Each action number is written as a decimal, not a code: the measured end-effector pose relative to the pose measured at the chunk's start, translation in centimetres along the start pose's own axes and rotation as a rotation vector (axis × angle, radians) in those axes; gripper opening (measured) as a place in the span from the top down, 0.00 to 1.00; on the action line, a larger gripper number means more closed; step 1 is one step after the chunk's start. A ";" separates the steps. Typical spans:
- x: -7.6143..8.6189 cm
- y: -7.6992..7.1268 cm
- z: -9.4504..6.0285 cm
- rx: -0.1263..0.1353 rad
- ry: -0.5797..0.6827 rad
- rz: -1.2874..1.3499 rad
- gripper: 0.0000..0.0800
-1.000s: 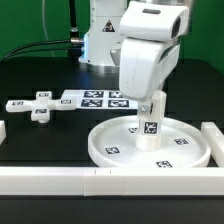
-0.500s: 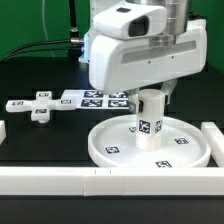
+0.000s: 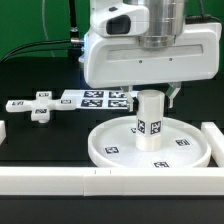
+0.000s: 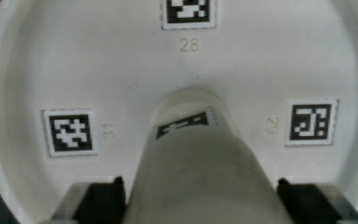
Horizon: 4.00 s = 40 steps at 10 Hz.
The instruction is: Assemble round table
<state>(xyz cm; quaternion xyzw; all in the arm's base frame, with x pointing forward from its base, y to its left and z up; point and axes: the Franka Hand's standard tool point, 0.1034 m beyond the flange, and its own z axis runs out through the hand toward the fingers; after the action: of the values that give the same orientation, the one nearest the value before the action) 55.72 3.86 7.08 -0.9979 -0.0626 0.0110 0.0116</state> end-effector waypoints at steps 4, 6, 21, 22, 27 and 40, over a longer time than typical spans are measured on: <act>0.0 -0.1 0.1 0.035 0.007 0.460 0.49; 0.0 -0.1 0.1 0.037 0.006 0.536 0.49; -1.8 -1.0 -1.4 0.077 0.035 0.569 0.19; -1.9 -1.0 -1.4 0.075 0.034 0.553 0.19; -3.0 -0.1 -1.4 0.065 0.039 0.168 0.19; -7.2 8.8 0.2 -0.062 0.031 -0.856 0.19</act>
Offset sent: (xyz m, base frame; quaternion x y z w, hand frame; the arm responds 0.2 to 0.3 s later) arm -0.0051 0.0060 -0.0127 0.0290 -0.0131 0.3006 0.9532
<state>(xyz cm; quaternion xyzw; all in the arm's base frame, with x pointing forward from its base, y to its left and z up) 49.71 -5.78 6.80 -0.8818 -0.4713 -0.0117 -0.0141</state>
